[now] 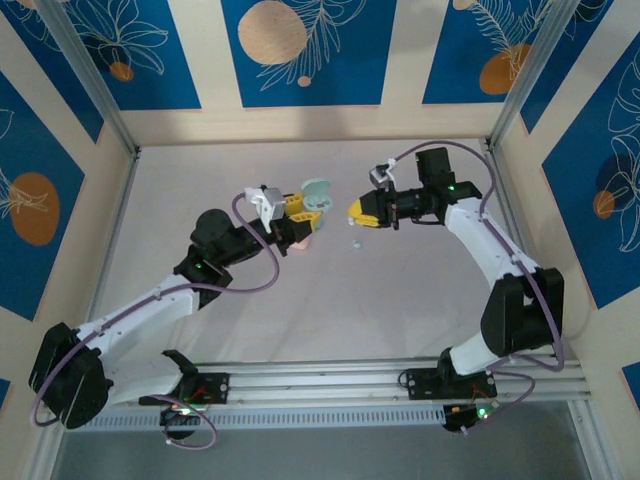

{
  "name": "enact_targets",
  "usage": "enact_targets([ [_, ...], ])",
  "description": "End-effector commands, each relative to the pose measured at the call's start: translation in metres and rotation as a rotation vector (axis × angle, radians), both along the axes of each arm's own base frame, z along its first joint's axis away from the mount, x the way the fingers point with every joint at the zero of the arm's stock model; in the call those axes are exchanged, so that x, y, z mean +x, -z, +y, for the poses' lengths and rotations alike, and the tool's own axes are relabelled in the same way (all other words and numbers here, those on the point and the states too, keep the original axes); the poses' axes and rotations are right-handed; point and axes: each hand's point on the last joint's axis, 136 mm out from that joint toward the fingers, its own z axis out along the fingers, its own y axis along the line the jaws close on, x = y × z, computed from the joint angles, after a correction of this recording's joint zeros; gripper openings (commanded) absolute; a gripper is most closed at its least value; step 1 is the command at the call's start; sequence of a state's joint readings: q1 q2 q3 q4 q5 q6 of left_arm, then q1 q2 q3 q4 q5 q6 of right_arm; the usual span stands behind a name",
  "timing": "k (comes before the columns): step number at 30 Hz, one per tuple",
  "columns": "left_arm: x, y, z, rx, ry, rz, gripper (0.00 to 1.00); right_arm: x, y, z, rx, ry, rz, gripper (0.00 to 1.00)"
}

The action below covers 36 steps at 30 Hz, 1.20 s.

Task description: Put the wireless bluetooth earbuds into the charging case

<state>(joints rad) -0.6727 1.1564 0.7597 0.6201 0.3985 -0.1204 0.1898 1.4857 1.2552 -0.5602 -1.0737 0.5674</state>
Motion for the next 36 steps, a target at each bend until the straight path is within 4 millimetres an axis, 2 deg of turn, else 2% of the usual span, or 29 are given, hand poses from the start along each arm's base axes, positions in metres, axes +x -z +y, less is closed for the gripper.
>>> enact_targets([
  [1,-0.004,0.000,-0.006,0.008,0.029,-0.028,0.24,-0.006,-0.034,-0.006,0.017,0.025,-0.073,0.17],
  [7,-0.007,-0.004,-0.011,-0.012,0.067,-0.052,0.24,-0.018,-0.066,-0.003,0.019,0.023,-0.205,0.17],
  [18,-0.015,-0.009,-0.018,-0.027,0.142,-0.043,0.24,-0.028,-0.087,0.021,0.014,-0.019,-0.343,0.17],
  [36,-0.020,-0.018,-0.020,-0.061,0.174,-0.040,0.24,-0.022,-0.081,0.032,-0.035,-0.003,-0.355,0.17],
])
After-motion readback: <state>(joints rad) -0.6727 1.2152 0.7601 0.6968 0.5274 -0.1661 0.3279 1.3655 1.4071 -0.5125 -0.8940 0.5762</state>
